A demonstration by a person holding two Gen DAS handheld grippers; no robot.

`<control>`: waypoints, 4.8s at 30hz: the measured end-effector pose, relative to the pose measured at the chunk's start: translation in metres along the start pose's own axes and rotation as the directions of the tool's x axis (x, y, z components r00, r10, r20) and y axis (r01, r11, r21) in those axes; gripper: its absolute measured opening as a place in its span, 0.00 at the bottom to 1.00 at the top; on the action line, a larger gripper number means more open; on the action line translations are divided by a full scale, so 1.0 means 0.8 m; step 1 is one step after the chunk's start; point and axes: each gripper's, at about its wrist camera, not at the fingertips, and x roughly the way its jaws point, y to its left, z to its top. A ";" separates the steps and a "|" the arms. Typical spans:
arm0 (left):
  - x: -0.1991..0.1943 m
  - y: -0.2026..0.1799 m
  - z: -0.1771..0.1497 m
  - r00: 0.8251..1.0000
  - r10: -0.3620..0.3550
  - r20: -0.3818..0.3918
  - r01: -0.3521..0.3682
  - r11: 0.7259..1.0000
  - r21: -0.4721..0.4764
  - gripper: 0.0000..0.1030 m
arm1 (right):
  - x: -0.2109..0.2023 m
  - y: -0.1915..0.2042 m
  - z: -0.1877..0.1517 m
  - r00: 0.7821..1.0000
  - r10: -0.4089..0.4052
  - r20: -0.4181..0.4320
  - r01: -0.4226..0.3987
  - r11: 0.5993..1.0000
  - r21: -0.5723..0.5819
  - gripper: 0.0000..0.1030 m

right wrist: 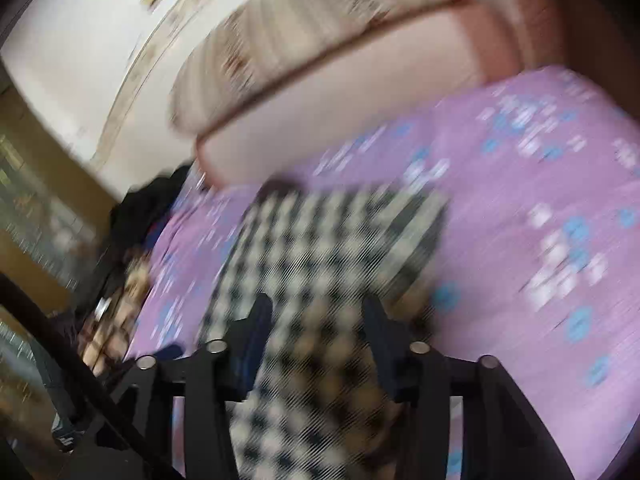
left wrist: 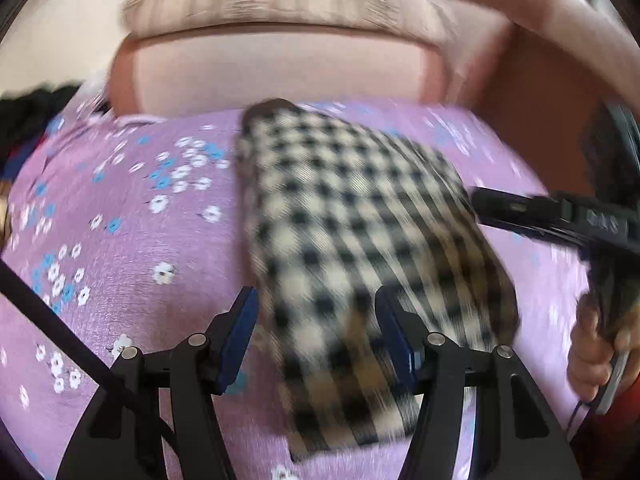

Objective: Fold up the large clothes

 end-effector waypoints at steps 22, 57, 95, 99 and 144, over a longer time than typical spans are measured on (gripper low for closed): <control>-0.102 0.053 -0.110 0.965 0.244 0.098 -0.230 0.964 -0.134 0.70 | -0.078 -0.030 -0.134 0.972 -0.224 -0.065 0.230 0.967 0.107 0.55; -0.178 -0.062 -0.227 0.965 0.232 0.126 -0.208 0.962 -0.176 1.00 | -0.118 0.097 -0.295 0.837 -0.529 0.137 0.546 0.818 -0.180 0.75; -0.140 -0.050 -0.236 0.978 0.207 0.032 -0.198 0.964 -0.180 1.00 | -0.067 0.096 -0.304 0.724 -0.685 0.081 0.674 0.677 -0.296 0.80; -0.139 -0.049 -0.238 0.978 0.207 0.025 -0.200 0.963 -0.179 1.00 | -0.068 0.095 -0.303 0.721 -0.688 0.083 0.677 0.672 -0.300 0.80; -0.121 -0.055 -0.252 0.965 0.262 -0.018 -0.262 0.955 -0.136 1.00 | -0.067 0.097 -0.301 0.711 -0.697 0.096 0.688 0.661 -0.299 0.81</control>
